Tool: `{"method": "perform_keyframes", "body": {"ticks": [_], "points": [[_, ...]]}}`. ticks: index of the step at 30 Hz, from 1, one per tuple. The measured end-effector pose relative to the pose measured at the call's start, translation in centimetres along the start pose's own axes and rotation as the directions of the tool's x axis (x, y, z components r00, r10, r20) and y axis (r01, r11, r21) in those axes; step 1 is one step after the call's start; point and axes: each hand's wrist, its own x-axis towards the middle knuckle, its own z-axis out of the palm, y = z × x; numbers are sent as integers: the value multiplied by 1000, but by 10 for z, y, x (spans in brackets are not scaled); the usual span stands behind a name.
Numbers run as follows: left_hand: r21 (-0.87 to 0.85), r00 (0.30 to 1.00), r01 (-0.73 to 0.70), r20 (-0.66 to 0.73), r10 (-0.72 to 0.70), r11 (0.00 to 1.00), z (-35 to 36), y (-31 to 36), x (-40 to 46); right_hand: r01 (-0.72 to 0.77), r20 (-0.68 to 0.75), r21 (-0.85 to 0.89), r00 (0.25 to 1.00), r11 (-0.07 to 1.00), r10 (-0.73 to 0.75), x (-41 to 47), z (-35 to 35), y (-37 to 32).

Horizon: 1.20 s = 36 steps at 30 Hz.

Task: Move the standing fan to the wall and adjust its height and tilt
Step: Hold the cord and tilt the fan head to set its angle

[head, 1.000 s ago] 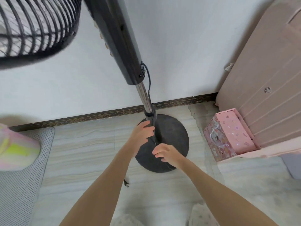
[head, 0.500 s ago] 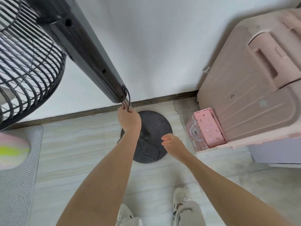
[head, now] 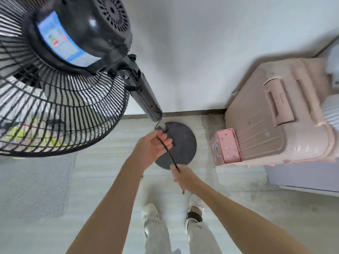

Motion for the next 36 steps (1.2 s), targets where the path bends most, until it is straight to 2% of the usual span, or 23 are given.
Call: {"method": "perform_keyframes", "body": {"ticks": [2, 4, 6, 8, 9, 10, 12, 14, 17, 18, 22, 25, 28, 30, 32, 36], "points": [[149, 997, -18, 72, 8, 989, 9, 20, -25, 56, -124, -88, 990, 995, -66, -23, -16, -28], [313, 994, -56, 109, 23, 948, 14, 28, -47, 109, -233, -31, 966, 994, -113, -45, -35, -55], [411, 994, -103, 81, 76, 906, 16, 25, -68, 157, -304, 21, 942, 987, -143, -67, -55, -81], [459, 985, -169, 43, 168, 872, 16, 19, -88, 164, -315, -18, 935, 986, -161, -89, -74, -105], [541, 968, -229, 40, 247, 809, 16, 17, -96, 145, -304, -29, 941, 989, -147, -102, -79, -117], [651, 940, -292, 59, 336, 701, 16, 18, -101, 124, -290, -36, 948, 992, -129, -114, -84, -128], [758, 885, -389, 151, 440, 524, 21, 24, -119, 108, -309, -20, 945, 994, -109, -142, -86, -150], [764, 825, -504, 288, 487, 403, 30, 35, -137, 134, -384, -50, 912, 990, -143, -169, -85, -174], [758, 723, -632, 501, 476, 162, 48, 57, -163, 190, -461, -127, 858, 973, -228, -217, -86, -217], [745, 707, -654, 541, 456, 130, 57, 65, -171, 220, -485, -167, 830, 961, -275, -236, -88, -234], [739, 732, -656, 572, 370, 153, 85, 81, -192, 263, -533, -359, 730, 896, -428, -283, -97, -285], [735, 702, -666, 557, 444, 131, 96, 102, -213, 234, -560, -486, 656, 842, -506, -294, -102, -313], [675, 704, -693, 559, 438, 252, 90, 138, -237, 305, -585, -549, 524, 778, -619, -304, -107, -343], [677, 720, -684, 565, 402, 273, 80, 166, -249, 415, -523, -580, 471, 702, -710, -309, -112, -361], [678, 717, -680, 534, 448, 279, 71, 192, -253, 496, -418, -612, 458, 616, -785, -306, -118, -373], [636, 622, -699, 316, 716, 327, 55, 229, -237, 534, -226, -661, 529, 528, -818, -273, -141, -369]]}}
